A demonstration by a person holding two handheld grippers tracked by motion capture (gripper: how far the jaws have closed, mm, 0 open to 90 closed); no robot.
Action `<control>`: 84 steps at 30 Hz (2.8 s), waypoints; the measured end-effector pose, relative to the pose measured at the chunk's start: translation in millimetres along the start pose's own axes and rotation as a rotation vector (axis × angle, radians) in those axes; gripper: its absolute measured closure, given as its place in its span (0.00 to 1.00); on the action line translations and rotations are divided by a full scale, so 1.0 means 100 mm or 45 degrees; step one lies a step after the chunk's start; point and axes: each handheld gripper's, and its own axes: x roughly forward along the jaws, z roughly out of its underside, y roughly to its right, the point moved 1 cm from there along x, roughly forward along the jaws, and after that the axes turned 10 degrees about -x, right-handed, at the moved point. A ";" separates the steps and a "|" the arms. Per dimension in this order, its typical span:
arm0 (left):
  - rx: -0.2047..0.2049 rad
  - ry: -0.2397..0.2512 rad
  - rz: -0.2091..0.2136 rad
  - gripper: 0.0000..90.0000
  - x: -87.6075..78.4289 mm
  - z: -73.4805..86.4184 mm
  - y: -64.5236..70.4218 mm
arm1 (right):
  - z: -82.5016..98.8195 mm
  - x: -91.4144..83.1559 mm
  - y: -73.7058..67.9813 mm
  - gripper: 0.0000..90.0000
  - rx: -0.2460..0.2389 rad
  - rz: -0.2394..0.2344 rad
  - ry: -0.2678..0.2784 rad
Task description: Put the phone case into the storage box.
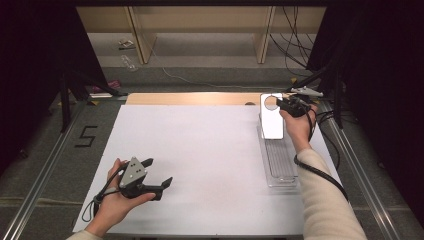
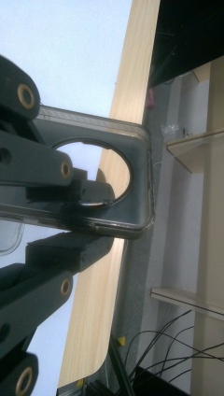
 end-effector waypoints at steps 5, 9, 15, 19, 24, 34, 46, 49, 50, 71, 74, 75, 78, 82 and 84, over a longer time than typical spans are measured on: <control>0.002 0.000 -0.002 0.13 0.00 0.00 0.00 | 0.00 0.01 0.01 0.83 -0.002 0.002 -0.010; 0.001 0.001 -0.002 0.13 0.00 0.00 0.00 | -0.02 0.01 0.00 0.83 -0.012 0.003 -0.021; 0.002 0.000 -0.002 0.13 0.00 0.00 0.00 | -0.01 0.03 0.00 0.83 -0.012 0.004 -0.040; 0.002 0.000 -0.002 0.13 0.00 0.00 0.00 | -0.01 0.03 0.01 0.83 -0.009 0.009 -0.044; 0.002 -0.002 0.000 0.13 0.00 0.00 0.00 | -0.01 0.05 0.01 0.83 -0.010 0.011 -0.054; 0.004 -0.003 0.001 0.13 0.00 0.00 0.00 | -0.02 0.06 0.03 0.82 -0.007 0.010 -0.076; 0.003 -0.003 0.002 0.13 0.00 0.00 0.00 | -0.06 0.08 0.04 0.75 -0.038 0.019 -0.104; 0.004 -0.004 0.003 0.13 0.00 0.00 0.00 | -0.06 0.09 0.04 0.73 -0.038 0.021 -0.110; 0.004 -0.004 0.003 0.13 0.00 0.00 0.00 | -0.06 0.09 0.04 0.73 -0.037 0.019 -0.111; 0.006 -0.004 0.003 0.13 0.00 0.00 0.00 | -0.10 0.04 0.03 0.44 0.003 0.044 -0.081; 0.007 -0.003 0.003 0.13 0.00 0.00 0.00 | -0.11 0.03 0.03 0.38 0.017 0.040 -0.075; 0.006 -0.003 0.002 0.13 0.00 0.00 0.00 | -0.11 0.02 0.02 0.35 0.020 0.038 -0.071; 0.006 -0.003 0.002 0.13 0.00 0.00 0.00 | -0.12 -0.02 0.01 0.31 0.022 0.026 -0.061; 0.007 -0.005 0.003 0.13 0.00 0.00 0.00 | -0.14 -0.08 0.00 0.25 0.019 0.014 -0.049; 0.007 -0.005 0.002 0.13 0.00 0.00 0.00 | -0.14 -0.12 -0.01 0.23 0.018 0.018 -0.038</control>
